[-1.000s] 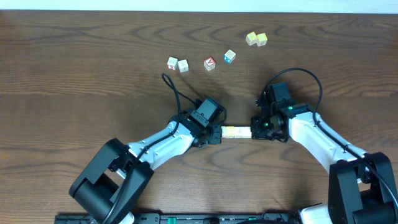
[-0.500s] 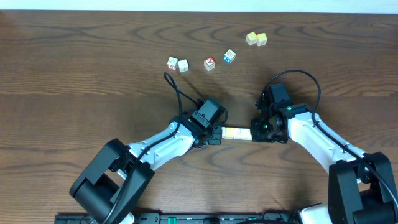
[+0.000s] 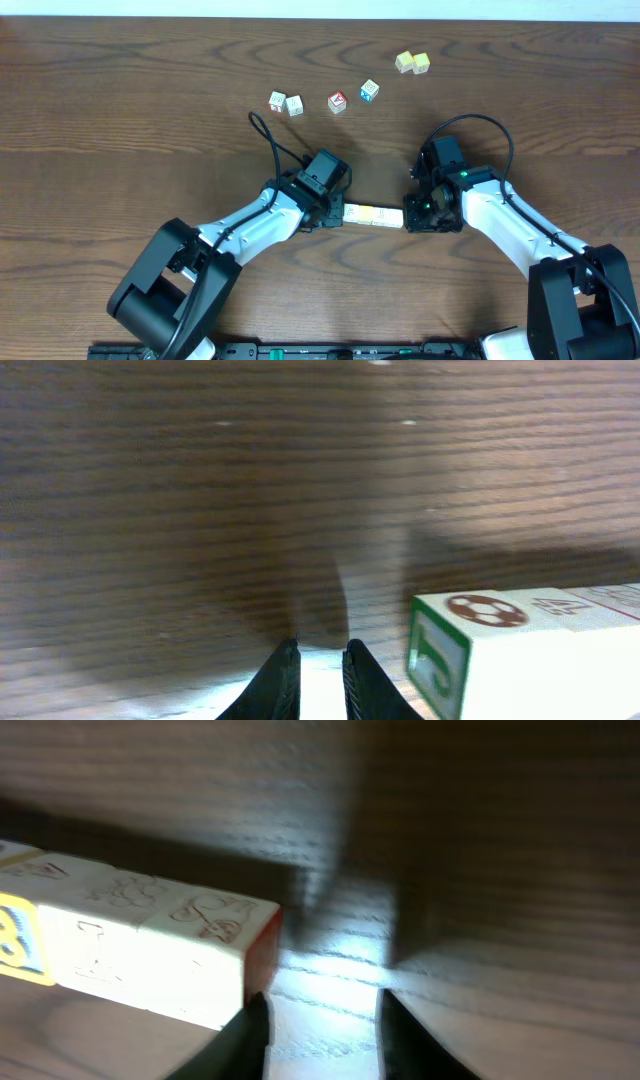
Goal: Lift 4 blocks
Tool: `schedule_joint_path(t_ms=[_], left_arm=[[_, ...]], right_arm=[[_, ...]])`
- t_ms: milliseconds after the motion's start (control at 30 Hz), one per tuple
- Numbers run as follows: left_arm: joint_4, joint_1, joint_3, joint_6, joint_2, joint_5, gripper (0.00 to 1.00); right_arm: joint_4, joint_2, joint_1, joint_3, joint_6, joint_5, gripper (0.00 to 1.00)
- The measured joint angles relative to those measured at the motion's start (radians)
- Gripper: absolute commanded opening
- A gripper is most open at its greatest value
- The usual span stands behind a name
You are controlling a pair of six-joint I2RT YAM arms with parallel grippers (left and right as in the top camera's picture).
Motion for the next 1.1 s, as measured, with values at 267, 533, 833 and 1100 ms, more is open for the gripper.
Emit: schedule_joint_path(t_ms=[267, 533, 833, 1100], left_arm=[[-0.122, 0.071, 0.001, 0.03, -0.105, -0.113, 0.17], [-0.259, 0.219, 0.005, 0.051, -0.381, -0.156, 0.6], [-0.467, 0.482, 0.008, 0.05, -0.725, -0.174, 0.74], [-0.556, 0.594, 0.009, 0.05, -0.906, -0.175, 0.74]], right_arm=[[-0.118, 0.0, -0.034, 0.058, -0.004, 0.077, 0.58], [-0.325, 0.0, -0.126, 0.227, 0.001, 0.101, 0.95], [-0.507, -0.135, -0.186, 0.372, -0.008, 0.108, 0.99], [-0.587, -0.541, -0.171, 0.375, -0.019, 0.108, 0.99]])
